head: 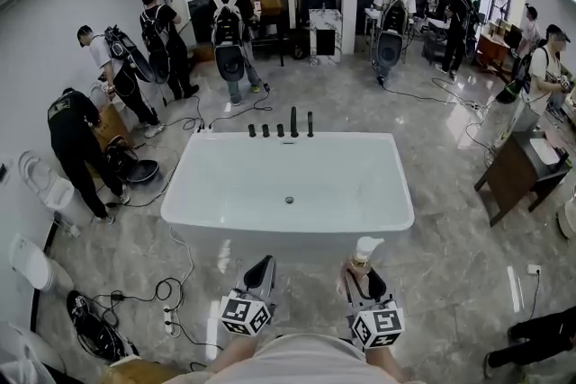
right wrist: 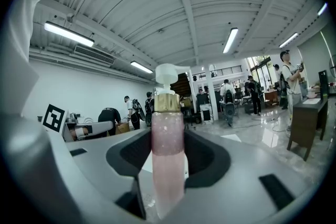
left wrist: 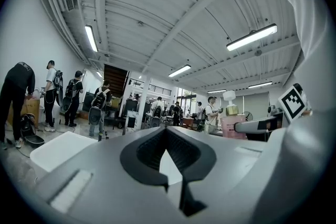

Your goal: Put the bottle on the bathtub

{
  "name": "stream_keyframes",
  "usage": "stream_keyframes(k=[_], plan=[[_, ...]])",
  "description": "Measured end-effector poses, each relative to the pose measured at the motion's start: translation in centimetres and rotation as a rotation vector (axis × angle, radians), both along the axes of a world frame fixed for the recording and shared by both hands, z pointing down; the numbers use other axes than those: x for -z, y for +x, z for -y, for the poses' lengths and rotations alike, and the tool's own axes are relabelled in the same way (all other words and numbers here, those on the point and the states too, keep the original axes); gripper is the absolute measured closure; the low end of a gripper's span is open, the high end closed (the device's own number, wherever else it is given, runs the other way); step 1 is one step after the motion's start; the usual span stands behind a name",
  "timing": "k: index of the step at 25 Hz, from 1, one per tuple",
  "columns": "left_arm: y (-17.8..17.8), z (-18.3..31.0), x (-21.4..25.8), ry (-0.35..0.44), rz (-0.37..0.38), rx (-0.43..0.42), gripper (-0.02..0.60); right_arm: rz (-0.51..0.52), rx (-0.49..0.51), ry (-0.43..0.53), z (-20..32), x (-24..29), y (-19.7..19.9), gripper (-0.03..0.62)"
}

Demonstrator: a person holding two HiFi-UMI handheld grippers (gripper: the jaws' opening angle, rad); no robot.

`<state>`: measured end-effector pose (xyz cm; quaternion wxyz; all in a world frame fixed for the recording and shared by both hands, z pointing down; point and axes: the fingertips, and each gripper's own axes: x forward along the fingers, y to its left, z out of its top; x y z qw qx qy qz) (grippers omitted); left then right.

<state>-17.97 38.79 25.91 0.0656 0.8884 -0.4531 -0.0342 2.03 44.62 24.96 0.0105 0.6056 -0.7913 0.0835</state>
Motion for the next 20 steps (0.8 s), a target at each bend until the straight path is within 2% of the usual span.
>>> stream_keyframes(k=[11, 20], plan=[[4.0, 1.0, -0.2, 0.008, 0.018, 0.013, 0.575, -0.007, 0.014, -0.007, 1.0, -0.7, 4.2, 0.401], [5.2, 4.8, 0.7, 0.039, 0.021, 0.012, 0.575, -0.013, 0.004, 0.002, 4.4, -0.4, 5.9, 0.401]])
